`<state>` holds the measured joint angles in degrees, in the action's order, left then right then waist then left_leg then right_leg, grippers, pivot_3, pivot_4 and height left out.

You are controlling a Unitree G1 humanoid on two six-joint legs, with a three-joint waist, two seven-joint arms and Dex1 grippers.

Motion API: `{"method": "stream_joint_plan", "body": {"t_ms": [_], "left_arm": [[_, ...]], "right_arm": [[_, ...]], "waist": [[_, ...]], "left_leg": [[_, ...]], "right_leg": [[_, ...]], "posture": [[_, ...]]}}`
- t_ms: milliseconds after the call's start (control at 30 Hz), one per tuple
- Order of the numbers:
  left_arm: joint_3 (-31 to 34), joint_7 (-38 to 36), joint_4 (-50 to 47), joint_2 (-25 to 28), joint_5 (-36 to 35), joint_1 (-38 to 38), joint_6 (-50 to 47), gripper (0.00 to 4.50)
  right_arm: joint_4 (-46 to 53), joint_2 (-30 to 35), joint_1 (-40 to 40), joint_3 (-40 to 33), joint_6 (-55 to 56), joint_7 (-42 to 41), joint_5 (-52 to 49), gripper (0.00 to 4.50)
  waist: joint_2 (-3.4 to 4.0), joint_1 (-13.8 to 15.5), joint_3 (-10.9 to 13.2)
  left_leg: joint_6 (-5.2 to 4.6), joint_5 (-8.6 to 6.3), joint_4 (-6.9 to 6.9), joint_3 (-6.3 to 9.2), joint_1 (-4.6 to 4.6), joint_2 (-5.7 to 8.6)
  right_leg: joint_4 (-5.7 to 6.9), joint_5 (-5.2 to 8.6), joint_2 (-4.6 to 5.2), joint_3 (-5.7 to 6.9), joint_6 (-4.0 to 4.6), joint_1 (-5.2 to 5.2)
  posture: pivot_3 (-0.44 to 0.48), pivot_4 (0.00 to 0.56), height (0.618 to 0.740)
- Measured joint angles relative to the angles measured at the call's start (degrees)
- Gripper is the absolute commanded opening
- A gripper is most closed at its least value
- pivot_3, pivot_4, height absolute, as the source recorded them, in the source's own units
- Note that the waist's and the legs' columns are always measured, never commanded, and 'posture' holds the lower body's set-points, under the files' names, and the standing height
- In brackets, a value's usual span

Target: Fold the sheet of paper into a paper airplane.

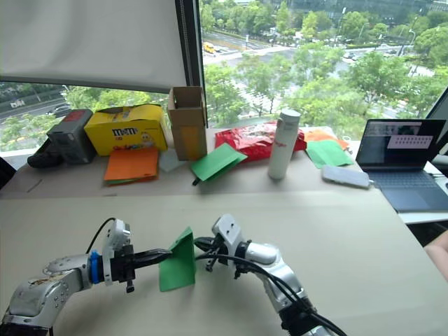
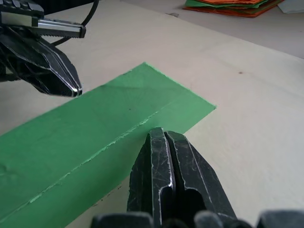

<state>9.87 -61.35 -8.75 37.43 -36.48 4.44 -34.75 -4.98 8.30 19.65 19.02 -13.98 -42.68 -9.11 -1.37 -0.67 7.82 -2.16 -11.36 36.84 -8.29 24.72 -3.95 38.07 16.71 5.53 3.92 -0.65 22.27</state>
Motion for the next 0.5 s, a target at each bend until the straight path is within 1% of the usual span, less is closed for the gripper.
{"method": "stream_joint_plan", "body": {"t_ms": [100, 200, 267, 500], "left_arm": [[1.5, 3.6, 2.5, -1.9, -0.2, 3.7, -0.1, 0.00], [0.8, 6.3, 4.7, -3.3, 0.9, 6.4, -0.1, 0.00], [-0.7, 7.0, 6.0, -3.3, 2.9, 6.9, 0.3, 0.00], [-8.7, 6.9, 9.9, -6.4, 9.5, 7.1, 6.1, 0.00]], "right_arm": [[0.0, 0.1, 0.0, 0.0, 0.0, 0.2, 0.0, 0.04], [0.0, 0.1, -0.1, 0.0, 0.0, 0.4, 0.0, 0.04], [0.0, 0.1, -0.1, -0.1, 0.0, 0.6, 0.0, 0.04], [0.2, -0.1, -0.1, -0.1, 0.0, 1.5, 0.0, 0.04]], "waist": [[-0.01, 0.0, 0.0], [-0.01, -0.2, 0.0], [-0.01, -0.3, 0.0], [-0.01, -0.3, 0.0]], "left_leg": [[0.00, 0.01, 0.00, 0.00, 0.00, 0.04], [0.09, 0.07, 0.00, -0.01, 0.00, 0.03], [0.32, 0.20, 0.00, -0.02, 0.00, 0.02], [0.31, 0.20, 0.00, -0.02, 0.01, 0.00]], "right_leg": [[0.00, 0.00, -0.01, -0.01, 0.00, -0.02], [0.00, 0.00, -0.07, -0.04, -0.01, -0.01], [0.01, 0.00, -0.12, -0.05, -0.01, 0.01], [0.01, 0.00, -0.12, -0.05, 0.00, 0.02]], "posture": [[0.000, 0.150, 0.739], [0.000, 0.150, 0.739], [0.000, 0.150, 0.739], [0.000, 0.150, 0.739]]}}
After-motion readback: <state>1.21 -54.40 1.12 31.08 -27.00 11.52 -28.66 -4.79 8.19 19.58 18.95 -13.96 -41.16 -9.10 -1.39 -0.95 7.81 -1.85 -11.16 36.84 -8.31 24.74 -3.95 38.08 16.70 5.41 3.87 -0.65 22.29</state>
